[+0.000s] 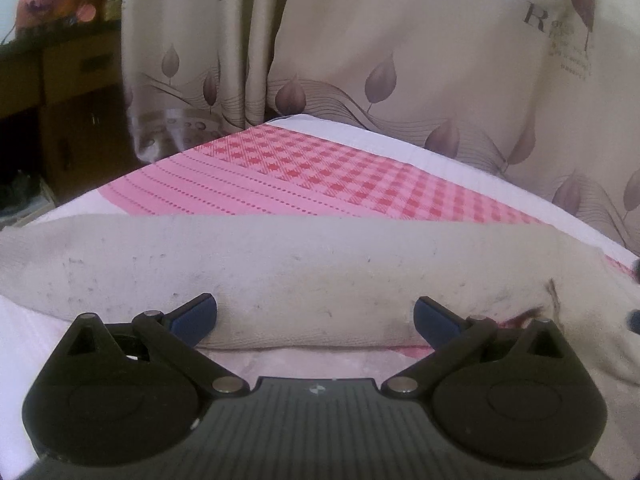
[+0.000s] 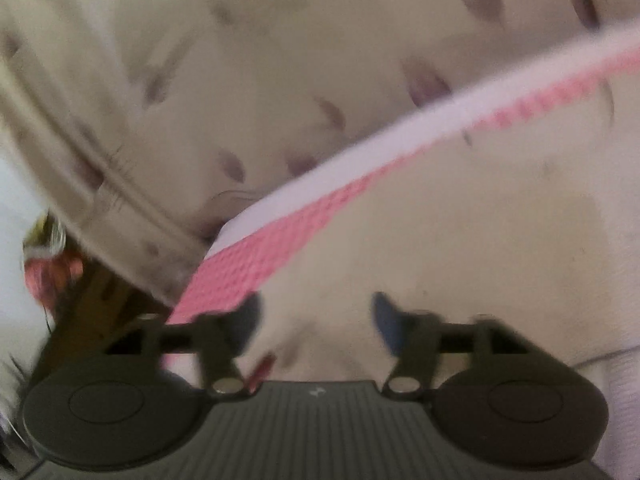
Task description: Fold small clothes
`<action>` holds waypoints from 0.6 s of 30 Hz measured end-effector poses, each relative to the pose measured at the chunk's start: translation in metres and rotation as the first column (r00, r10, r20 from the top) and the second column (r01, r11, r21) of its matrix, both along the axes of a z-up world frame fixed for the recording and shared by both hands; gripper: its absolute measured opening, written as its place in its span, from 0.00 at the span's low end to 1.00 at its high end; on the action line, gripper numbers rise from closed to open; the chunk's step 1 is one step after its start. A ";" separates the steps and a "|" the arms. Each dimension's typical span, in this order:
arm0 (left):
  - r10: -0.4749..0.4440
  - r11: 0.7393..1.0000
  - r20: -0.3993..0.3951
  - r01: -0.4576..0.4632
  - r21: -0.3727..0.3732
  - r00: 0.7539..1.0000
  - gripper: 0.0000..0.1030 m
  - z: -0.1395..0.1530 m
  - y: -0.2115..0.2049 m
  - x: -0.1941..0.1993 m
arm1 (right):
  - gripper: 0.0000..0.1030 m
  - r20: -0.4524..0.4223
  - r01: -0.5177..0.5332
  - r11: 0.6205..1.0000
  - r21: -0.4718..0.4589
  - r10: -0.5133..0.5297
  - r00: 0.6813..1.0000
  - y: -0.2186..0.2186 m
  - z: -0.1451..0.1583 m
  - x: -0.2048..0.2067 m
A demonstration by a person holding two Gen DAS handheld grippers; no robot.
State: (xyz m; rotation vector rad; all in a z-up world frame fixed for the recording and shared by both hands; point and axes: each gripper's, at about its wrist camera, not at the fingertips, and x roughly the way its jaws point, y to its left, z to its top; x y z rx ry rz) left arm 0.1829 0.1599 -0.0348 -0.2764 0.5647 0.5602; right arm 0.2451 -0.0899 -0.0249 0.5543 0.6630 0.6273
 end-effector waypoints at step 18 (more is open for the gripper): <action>-0.029 0.999 0.003 0.029 0.016 1.000 1.00 -0.002 -0.004 -0.002 | 0.71 -0.024 0.354 0.897 -0.264 -0.373 0.927 -0.265 -0.034 -0.066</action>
